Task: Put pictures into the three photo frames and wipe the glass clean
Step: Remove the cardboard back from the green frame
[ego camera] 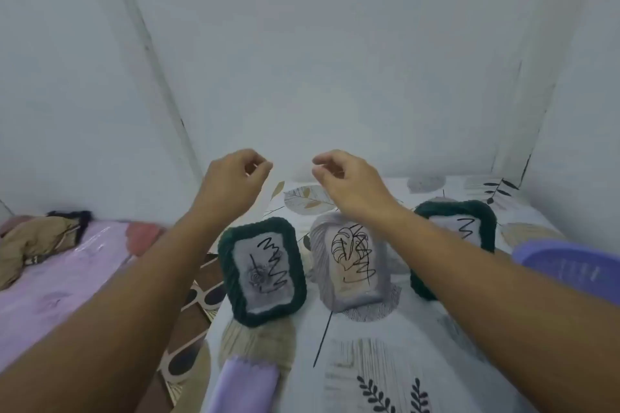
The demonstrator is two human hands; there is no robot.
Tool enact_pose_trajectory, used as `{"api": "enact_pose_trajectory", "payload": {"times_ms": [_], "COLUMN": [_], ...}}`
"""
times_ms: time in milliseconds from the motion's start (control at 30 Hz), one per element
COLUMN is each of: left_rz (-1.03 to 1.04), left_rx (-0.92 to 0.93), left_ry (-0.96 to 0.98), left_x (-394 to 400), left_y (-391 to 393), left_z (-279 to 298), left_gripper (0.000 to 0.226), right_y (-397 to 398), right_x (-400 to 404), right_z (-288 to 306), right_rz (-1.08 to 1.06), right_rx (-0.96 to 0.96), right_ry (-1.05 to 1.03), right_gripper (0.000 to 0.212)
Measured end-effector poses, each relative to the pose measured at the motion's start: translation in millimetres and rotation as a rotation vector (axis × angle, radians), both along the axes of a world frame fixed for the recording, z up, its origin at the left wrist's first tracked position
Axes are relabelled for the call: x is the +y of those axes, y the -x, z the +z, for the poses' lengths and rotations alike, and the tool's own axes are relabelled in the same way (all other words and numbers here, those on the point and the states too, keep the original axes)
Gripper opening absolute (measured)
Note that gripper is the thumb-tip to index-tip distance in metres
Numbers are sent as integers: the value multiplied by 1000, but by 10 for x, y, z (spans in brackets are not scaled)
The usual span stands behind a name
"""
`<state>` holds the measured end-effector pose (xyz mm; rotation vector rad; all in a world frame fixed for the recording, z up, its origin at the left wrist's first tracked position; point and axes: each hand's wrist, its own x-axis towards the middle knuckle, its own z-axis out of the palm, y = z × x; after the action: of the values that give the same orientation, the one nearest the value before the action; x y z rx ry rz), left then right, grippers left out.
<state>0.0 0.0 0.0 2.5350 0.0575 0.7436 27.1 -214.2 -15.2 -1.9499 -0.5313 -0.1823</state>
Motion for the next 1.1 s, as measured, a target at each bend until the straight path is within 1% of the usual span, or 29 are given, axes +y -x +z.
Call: {"api": "enact_pose_trajectory", "payload": {"times_ms": [67,133,233,333,400,467,567,633,700,767,867,967,1100], "left_rz": [52,93,146,136,127,81,84,112,87,48,9,-22,-102], "left_rx": [-23,-37,50,153,207,242,237,240,268,258,203,164,140], "left_ry": [57,105,267,450,552,664,745,823,839,823,867,921,1043], "left_x": [87,197,312,321,300,281,305,340,342,325,296,282,236], "left_y": [212,393,575,720,775,811,809,793,811,842,913,992,1136], "left_z": [-135,-410,-752,-970,-1045,-1089,-1144,-1171,-1174,-1167,-1087,-1008,-900], "left_gripper": [23,29,44,56,53,41,18,10,5,6,11,15,18], "right_y": [160,324,490,593,606,595,553,553,552,556,580,631,708], "right_x": [132,279,450,556,602,629,634,620,601,571,516,468,385], "right_z": [-67,-222,-365,-476,-538,-588,-662,-693,-739,-787,-824,-815,-819], "right_rz": [41,98,135,155,148,144,145,150,153,166,179,177,154], "right_rx": [92,166,234,239,258,306,334,342,357,387,358,326,391], "right_ry": [18,53,142,197,199,204,235,241,232,211,164,77,-94], "right_gripper": [31,35,45,53,58,59,60,60,62,59,46,47,52]}}
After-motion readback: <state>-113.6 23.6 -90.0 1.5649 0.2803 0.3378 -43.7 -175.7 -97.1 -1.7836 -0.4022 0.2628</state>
